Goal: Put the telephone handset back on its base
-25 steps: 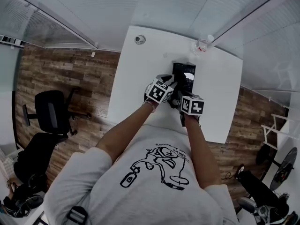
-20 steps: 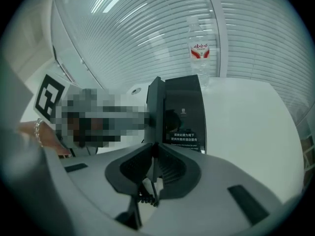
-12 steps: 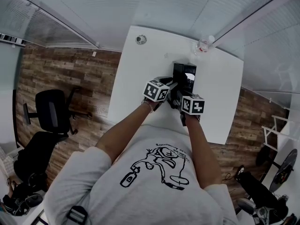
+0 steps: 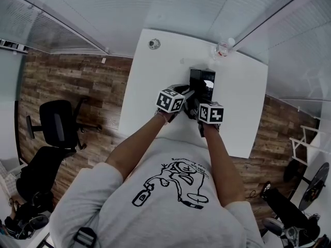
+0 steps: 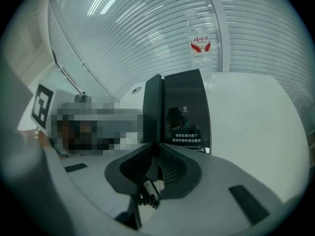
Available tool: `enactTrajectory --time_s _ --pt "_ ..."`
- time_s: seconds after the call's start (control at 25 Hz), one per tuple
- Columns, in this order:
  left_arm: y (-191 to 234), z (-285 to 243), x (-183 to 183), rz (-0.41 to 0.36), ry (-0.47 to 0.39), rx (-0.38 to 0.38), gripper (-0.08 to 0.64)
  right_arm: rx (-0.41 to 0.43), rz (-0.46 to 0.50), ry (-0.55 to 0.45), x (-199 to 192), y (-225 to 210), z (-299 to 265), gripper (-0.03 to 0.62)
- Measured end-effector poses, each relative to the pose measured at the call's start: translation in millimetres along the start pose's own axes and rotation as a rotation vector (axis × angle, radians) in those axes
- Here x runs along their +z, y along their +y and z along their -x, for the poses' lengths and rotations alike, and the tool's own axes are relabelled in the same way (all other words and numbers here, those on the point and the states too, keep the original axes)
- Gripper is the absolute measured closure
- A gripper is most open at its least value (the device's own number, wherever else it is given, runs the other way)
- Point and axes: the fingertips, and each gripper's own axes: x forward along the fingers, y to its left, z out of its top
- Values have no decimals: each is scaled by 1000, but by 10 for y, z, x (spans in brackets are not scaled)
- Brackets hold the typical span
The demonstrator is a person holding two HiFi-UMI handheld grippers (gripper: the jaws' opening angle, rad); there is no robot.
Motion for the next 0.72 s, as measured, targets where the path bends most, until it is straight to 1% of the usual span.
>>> enactTrajectory --time_s 0.12,0.2,0.36,0.44,0.52,0.64,0.72 --pt "36 -9 -23 -1 7 27 437 -62 49 -26 32 -24 52 558" --pt "74 -16 -45 9 13 46 436 -89 78 -43 63 -45 69 558" --pt "18 -50 -94 19 18 26 436 -98 125 -35 57 -32 52 560" --pt "-10 -35 -85 29 6 19 436 -105 144 -38 59 -5 58 578" --pt "-39 0 -67 40 -13 5 437 -105 143 -44 60 -4 73 582" --pt "-83 21 -65 21 -29 -14 437 -84 102 -51 57 -40 84 583" --pt "-77 23 -64 20 -33 -18 437 -69 92 -54 65 -32 87 583"
